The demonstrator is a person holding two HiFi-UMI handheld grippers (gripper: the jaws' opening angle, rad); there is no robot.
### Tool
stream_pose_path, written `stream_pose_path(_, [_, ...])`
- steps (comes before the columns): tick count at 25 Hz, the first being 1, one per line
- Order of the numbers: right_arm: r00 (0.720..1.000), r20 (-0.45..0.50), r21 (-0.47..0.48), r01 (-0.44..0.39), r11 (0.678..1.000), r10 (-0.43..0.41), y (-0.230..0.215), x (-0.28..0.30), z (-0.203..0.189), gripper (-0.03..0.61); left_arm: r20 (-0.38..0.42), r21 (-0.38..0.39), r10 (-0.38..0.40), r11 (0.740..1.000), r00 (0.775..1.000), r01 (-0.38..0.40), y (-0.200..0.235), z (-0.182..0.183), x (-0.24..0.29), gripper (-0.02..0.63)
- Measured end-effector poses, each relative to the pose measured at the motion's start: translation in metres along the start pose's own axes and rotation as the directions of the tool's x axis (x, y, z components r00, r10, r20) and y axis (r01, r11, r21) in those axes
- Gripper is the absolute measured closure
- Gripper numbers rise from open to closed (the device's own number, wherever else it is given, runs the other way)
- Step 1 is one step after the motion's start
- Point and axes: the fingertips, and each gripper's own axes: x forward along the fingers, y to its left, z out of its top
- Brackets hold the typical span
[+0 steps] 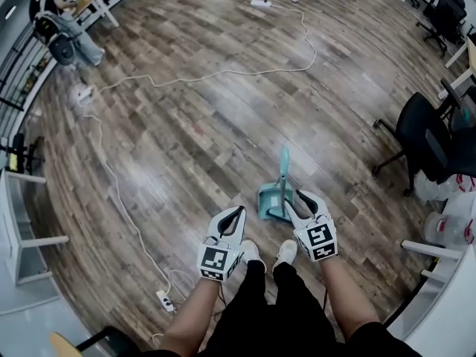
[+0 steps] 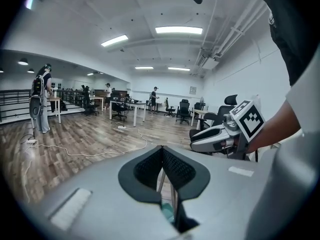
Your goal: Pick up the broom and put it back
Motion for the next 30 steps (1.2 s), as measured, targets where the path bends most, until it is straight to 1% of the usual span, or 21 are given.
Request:
stream_pose_path(3, [0.999,-0.044,0.006,0.017,1.000,-0.017,-0.008,0.020,-0.018,0.413,-0.024,-0.005,0.007,1.000,1.000,-0.007,0.004,-0.013,0.009,0.597])
stream_pose_path(6, [0.996,-0.080,0.010,0.035,0.999,-0.034,-0.015,0.041,-0.032,0.407,-0.037,-0.036,0.025,0.999,0.999,-0.027,0.010,-0.024,0.012,0.597])
stream_pose_path(9, [0.995,-0.087,0.011,0.048,0.999,-0.046,-0.020,0.057,-0.037,0.400,-0.059,-0.058,0.027,0.998,0.998,-0.031,0.010,-0.037,0.011,0.597])
stream_pose_path(13, [0.994,-0.098,0.026,0.060,0.998,-0.057,-0.024,0.075,-0.040,0.394,-0.090,-0.060,0.017,0.998,0.996,-0.022,0.008,-0.053,0.008,0.597])
stream_pose_path(16, [0.992,-0.114,0.044,0.060,0.997,-0.054,-0.026,0.086,-0.044,0.396,-0.102,-0.059,0.021,0.998,0.995,-0.027,0.010,-0.058,0.008,0.597])
stream_pose_path(19, [0.991,-0.114,0.053,0.070,0.996,-0.064,-0.029,0.089,-0.044,0.439,-0.103,-0.061,0.027,0.998,0.994,-0.033,0.012,-0.058,0.010,0.597])
stream_pose_path(21, [0.991,-0.109,0.058,0.080,0.995,-0.074,-0.029,0.089,-0.043,0.448,-0.104,-0.060,0.025,0.998,0.994,-0.031,0.012,-0.058,0.009,0.597])
stream_pose_path(23, [0.991,-0.103,0.057,0.088,0.994,-0.082,-0.030,0.089,-0.044,0.484,-0.104,-0.056,0.022,0.998,0.994,-0.028,0.011,-0.058,0.009,0.597])
stream_pose_path(30, [0.992,-0.089,0.055,0.095,0.994,-0.090,-0.030,0.086,-0.044,0.489,-0.107,-0.043,0.025,0.999,0.994,-0.030,0.008,-0.057,0.005,0.597])
